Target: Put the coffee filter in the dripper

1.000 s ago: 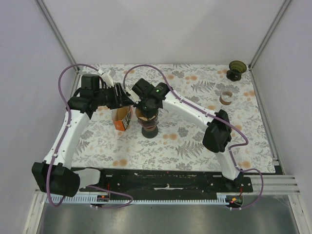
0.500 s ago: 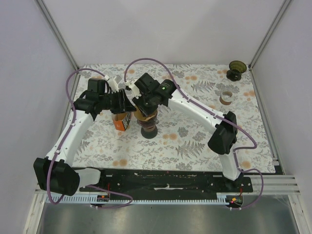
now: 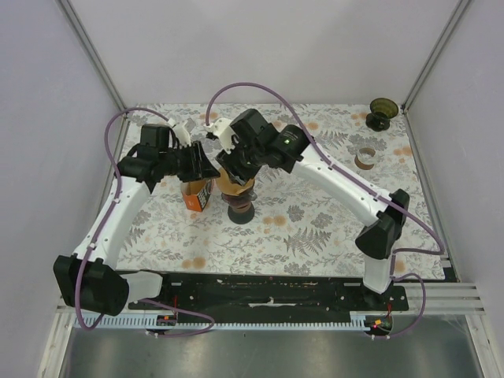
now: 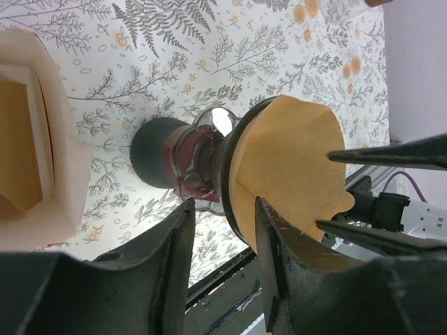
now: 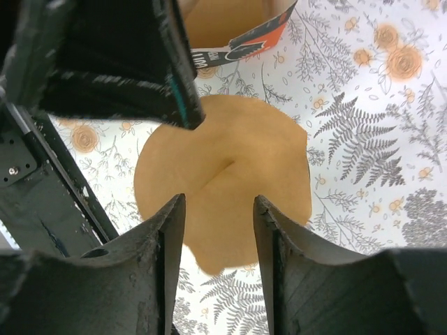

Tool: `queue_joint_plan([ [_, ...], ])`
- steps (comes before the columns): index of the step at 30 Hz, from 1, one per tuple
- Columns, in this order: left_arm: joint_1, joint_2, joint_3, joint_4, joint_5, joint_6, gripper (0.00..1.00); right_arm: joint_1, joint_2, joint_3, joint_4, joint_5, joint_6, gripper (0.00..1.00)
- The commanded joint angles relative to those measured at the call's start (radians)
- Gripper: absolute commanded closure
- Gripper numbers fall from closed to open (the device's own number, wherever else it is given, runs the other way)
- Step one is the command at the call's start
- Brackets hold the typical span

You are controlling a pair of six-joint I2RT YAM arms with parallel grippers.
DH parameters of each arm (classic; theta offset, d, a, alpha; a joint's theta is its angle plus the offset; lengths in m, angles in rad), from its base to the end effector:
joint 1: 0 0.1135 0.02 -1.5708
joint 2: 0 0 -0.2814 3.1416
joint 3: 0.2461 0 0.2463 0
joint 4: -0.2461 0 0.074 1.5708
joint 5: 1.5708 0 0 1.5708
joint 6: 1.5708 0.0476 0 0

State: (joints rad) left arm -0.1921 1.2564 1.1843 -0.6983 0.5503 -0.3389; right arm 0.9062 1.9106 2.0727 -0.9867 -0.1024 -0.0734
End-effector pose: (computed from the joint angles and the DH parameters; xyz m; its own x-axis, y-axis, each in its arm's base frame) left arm 0.2483 -0.0737 0.3440 -0.8213 -0.1289 -0.5557 0.2736 0.7657 -0.5821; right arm 0.2566 0.3354 0.3875 -0.3911 -0.6174 -0.6825 -0.8568 0.5150 0.0251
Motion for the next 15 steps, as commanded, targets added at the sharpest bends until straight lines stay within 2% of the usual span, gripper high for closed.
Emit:
queue_joint_plan([
  [1,-0.001,0.005,0.072,-0.003,-0.012,0.028,0.52,0.005,-0.16,-0.061,0.089,-0.062,-0.106,0.48],
  [6,-0.001,0.006,0.11,-0.013,-0.019,0.046,0.45,0.005,-0.307,-0.212,0.19,-0.123,-0.175,0.46],
  [9,0.005,0.011,0.146,-0.023,-0.038,0.064,0.41,0.034,-0.447,-0.434,0.357,-0.193,-0.239,0.55],
  [11,0.011,0.012,0.172,-0.029,-0.047,0.081,0.37,0.115,-0.534,-0.622,0.488,-0.183,-0.415,0.55],
  [15,0.034,0.012,0.204,-0.033,-0.052,0.107,0.32,0.308,-0.628,-0.961,0.739,-0.059,-0.779,0.52],
])
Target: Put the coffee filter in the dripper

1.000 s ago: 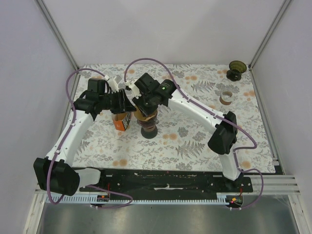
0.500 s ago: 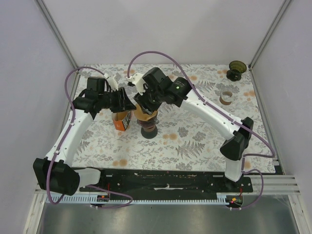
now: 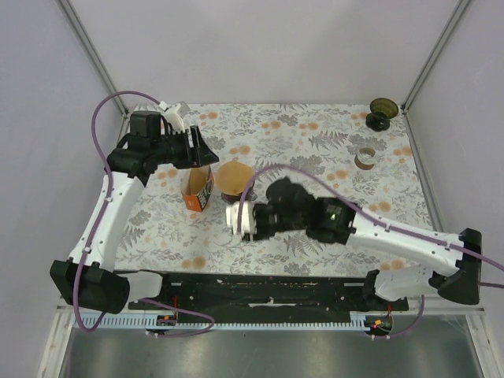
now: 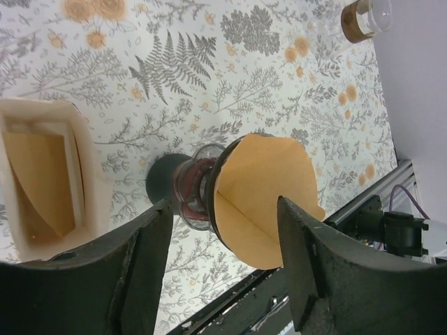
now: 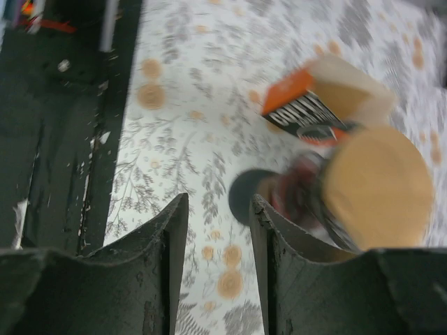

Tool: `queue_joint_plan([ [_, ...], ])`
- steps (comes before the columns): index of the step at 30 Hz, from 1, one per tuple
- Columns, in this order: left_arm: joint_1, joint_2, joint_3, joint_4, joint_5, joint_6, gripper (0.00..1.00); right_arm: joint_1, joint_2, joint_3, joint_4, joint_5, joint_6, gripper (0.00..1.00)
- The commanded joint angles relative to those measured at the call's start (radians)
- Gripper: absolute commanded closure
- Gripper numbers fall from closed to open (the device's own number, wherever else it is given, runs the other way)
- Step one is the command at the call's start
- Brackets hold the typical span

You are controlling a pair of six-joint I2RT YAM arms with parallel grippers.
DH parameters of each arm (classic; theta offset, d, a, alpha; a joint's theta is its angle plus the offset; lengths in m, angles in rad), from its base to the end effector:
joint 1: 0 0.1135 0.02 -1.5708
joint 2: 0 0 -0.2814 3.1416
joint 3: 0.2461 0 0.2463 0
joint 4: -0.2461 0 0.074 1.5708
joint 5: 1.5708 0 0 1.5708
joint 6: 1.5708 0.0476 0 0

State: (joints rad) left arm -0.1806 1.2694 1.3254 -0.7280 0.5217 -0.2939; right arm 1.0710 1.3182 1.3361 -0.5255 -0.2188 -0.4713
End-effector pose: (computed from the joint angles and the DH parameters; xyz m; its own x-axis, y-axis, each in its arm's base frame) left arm 0.2533 -0.0704 0.3837 -0.7424 -0.1197 -0.6591 0.3389 0.7816 -0.5237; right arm 0.1312 0.2619 0.3917 0.2227 -0.5169 -0.8265 -0.9501 0.0748 -0.3028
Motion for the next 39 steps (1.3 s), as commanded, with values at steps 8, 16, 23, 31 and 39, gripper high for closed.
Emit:
queue_joint_plan([
  [8,0.082,-0.03,0.055,-0.002,-0.026,0.081,0.3,0.205,0.212,-0.357,0.446,0.335,-0.742,0.47],
  [16,0.102,-0.027,0.063,-0.002,-0.029,0.093,0.29,0.196,0.424,-0.454,0.734,0.453,-0.978,0.44],
  [23,0.105,-0.01,0.081,-0.004,-0.003,0.094,0.29,0.144,0.532,-0.454,0.841,0.467,-1.063,0.44],
  [31,0.105,0.019,0.121,-0.017,0.023,0.095,0.29,0.034,0.599,-0.43,0.9,0.429,-1.132,0.41],
  [39,0.107,0.047,0.155,-0.03,0.015,0.111,0.29,-0.123,0.739,-0.286,0.95,0.366,-1.204,0.42],
])
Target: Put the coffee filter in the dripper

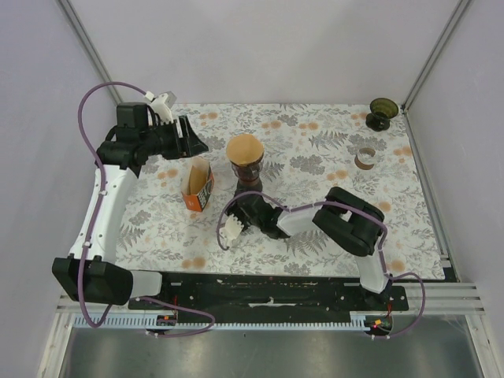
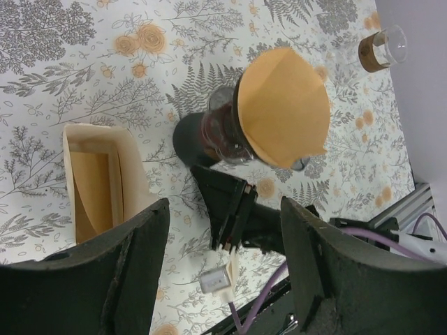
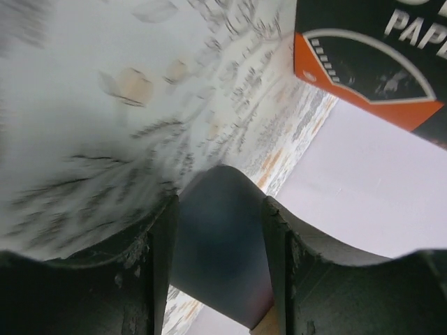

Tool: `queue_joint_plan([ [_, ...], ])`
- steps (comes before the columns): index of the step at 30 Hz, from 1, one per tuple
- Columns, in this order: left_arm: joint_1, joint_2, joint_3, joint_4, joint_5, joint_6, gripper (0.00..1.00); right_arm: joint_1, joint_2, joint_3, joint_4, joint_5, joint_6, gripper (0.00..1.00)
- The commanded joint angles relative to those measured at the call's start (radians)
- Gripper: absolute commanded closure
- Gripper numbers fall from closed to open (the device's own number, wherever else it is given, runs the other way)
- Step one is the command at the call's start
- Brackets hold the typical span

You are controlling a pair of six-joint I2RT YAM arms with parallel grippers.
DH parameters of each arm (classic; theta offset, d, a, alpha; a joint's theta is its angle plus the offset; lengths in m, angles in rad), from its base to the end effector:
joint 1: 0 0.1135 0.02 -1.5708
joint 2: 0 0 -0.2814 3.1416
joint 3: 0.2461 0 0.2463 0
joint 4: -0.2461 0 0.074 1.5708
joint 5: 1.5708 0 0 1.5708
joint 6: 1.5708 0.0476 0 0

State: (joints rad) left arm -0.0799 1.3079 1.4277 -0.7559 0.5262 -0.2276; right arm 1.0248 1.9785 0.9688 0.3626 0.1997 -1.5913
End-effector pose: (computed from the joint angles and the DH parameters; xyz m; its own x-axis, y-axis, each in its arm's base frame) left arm 0.2667 -0.0453 0.4049 -0.6833 -0.1410 -0.7164 0.3260 0.8190 -0.4722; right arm 0.2188 0.3419 0.1288 0.7617 -0.6335 0.1359 -0.2975 -0.5283 -0.7952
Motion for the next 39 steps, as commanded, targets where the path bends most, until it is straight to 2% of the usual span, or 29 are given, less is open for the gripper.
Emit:
queue_joint_plan([
  [1,0.005,0.013,0.056,-0.003,0.009,0.047,0.29,-0.098,0.098,0.102,0.065,-0.055,-0.097,0.42],
  [10,0.006,0.042,0.088,-0.014,0.001,0.057,0.29,-0.198,0.189,0.262,0.032,-0.074,-0.157,0.41],
  [15,0.006,0.05,0.1,-0.011,0.006,0.054,0.29,-0.143,0.079,0.174,0.094,-0.089,-0.135,0.36],
  [21,0.006,0.037,0.103,-0.008,0.008,0.06,0.29,0.013,-0.183,0.064,-0.016,-0.131,-0.014,0.34],
  [23,0.006,0.034,0.108,-0.01,0.005,0.066,0.27,0.084,-0.277,0.068,-0.113,-0.158,0.069,0.32],
  [26,0.011,0.033,0.122,-0.01,-0.029,0.082,0.21,0.139,-0.415,0.142,-0.322,-0.29,0.235,0.31],
  [27,0.012,0.031,0.125,-0.01,-0.044,0.089,0.19,0.146,-0.469,0.166,-0.361,-0.327,0.317,0.26],
  [30,0.017,0.024,0.129,-0.01,-0.11,0.108,0.14,0.144,-0.611,0.203,-0.395,-0.384,0.502,0.2],
  [33,0.025,0.019,0.125,-0.008,-0.175,0.117,0.11,0.13,-0.734,0.218,-0.39,-0.329,0.626,0.12],
  [35,0.028,0.016,0.114,0.0,-0.181,0.119,0.11,0.083,-0.794,0.243,-0.392,-0.275,0.741,0.02],
  [39,0.037,0.011,0.099,0.009,-0.172,0.119,0.11,-0.167,-0.851,0.306,-0.415,-0.183,1.037,0.02],
])
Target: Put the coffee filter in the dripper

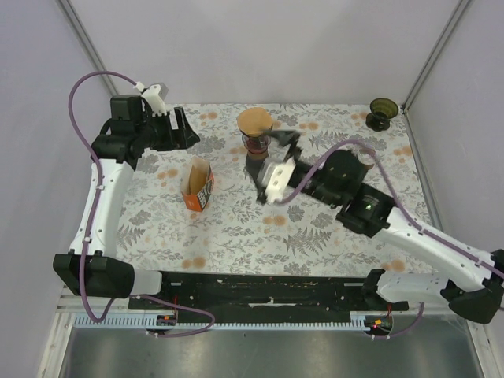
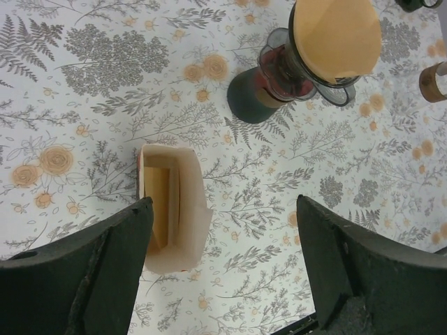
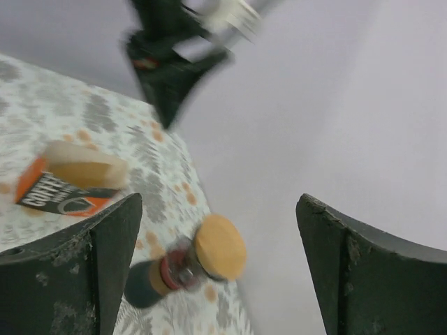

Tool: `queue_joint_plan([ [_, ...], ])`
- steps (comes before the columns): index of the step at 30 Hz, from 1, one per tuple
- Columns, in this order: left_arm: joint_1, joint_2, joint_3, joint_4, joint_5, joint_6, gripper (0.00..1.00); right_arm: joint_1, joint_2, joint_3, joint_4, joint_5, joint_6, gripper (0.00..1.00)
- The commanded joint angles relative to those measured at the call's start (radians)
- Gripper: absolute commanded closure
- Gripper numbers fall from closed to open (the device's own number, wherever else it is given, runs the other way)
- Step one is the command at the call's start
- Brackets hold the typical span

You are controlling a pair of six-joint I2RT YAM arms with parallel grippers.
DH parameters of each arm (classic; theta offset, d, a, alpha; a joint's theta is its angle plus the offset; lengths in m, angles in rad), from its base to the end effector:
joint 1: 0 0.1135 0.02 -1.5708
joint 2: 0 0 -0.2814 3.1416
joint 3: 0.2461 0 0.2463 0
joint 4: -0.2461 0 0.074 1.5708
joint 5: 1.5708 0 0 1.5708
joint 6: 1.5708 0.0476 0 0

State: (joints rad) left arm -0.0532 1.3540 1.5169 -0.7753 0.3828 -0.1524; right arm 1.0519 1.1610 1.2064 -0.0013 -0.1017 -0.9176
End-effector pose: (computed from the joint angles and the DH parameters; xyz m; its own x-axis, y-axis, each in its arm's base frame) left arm 0.2808 -0.0328 0.4183 -0.6212 -0.1079 -0.7762 0.2633 0.9041 -0.3364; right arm 0.1272 0.2325 0.4477 0.7393 -0.2986 -0.6036 -0.5382 0.2767 -0.7961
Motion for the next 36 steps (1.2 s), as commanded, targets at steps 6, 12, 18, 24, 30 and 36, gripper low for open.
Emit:
queue_joint_plan([
  [6,0.018,-0.042,-0.009,0.028,-0.019,0.05,0.11,-0.671,0.07,0.232,-0.227,0.307,0.75,0.02],
  [12,0.036,-0.047,-0.018,0.03,-0.007,0.051,0.11,-1.102,0.274,0.324,-0.309,0.15,1.096,0.1],
  [18,0.052,-0.039,-0.027,0.031,0.014,0.05,0.12,-1.34,0.538,0.45,-0.301,-0.039,1.371,0.23],
  [24,0.111,-0.026,-0.031,0.039,0.054,0.033,0.13,-1.414,0.813,0.611,-0.296,-0.026,1.58,0.29],
  [30,0.147,-0.013,-0.034,0.039,0.074,0.024,0.13,-1.417,1.02,0.746,-0.295,-0.061,1.711,0.31],
  [36,0.156,-0.001,-0.035,0.042,0.085,0.02,0.14,-1.411,1.039,0.725,-0.287,-0.065,1.639,0.3],
])
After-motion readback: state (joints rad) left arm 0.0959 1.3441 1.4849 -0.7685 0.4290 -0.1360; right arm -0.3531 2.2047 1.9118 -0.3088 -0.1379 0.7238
